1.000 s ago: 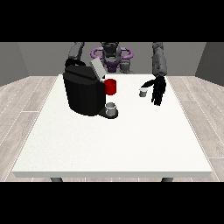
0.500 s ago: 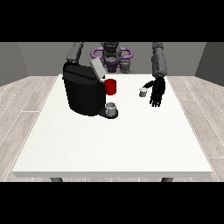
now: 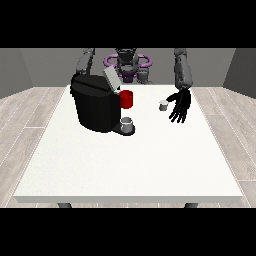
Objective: Insert the coffee pod into the coffee machine and close the lid
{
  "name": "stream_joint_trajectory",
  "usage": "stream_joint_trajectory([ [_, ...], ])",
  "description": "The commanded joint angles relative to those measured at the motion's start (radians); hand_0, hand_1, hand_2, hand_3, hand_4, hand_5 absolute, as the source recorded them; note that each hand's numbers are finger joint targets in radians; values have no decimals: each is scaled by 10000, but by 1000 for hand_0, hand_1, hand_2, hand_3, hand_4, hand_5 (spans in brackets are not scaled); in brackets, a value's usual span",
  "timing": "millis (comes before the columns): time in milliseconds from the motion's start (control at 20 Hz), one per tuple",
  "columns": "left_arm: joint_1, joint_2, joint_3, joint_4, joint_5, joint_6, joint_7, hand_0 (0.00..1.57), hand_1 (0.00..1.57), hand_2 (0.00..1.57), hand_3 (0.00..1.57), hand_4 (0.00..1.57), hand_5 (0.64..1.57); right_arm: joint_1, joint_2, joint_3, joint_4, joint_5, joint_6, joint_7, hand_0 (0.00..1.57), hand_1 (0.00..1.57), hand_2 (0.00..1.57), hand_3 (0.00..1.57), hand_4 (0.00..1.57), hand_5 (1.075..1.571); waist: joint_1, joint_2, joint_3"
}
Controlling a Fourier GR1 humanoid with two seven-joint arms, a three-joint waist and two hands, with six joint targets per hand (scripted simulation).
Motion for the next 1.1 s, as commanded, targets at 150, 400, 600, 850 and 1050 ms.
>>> stream_joint_trajectory([
  [150, -66, -993, -628, 294, -855, 853, -11, 1094, 1094, 1154, 1130, 0, 1571, -233, 56, -137, 447, -173, -7, 108, 0, 0, 0, 0, 389, 1571, -148, -118, -123],
  [400, 143, -1281, -836, 393, -1068, 670, 177, 1262, 1262, 1247, 1097, 0, 1571, 61, 289, 157, 574, 100, -181, 15, 0, 0, 0, 0, 399, 1571, -250, -504, -124],
  [600, 329, -1582, -1294, -144, -1426, 502, 362, 1286, 1286, 1280, 1113, 75, 1571, -387, -363, -687, 1575, -306, 80, -58, 0, 0, 0, 0, 324, 1571, 362, -779, -114],
  [850, 462, -1286, -911, 513, -1509, 926, -398, 1190, 1190, 1280, 1183, 234, 1571, -134, -242, -395, 1156, -314, 203, 38, 0, 0, 0, 0, 315, 1571, 202, -824, -124],
  [1050, -180, -1505, -829, 174, -1601, 1064, -227, 1379, 1379, 1424, 1349, 658, 1571, -254, -246, -743, 2108, -372, 188, -1174, 0, 0, 0, 0, 379, 1571, 309, -536, -119],
])
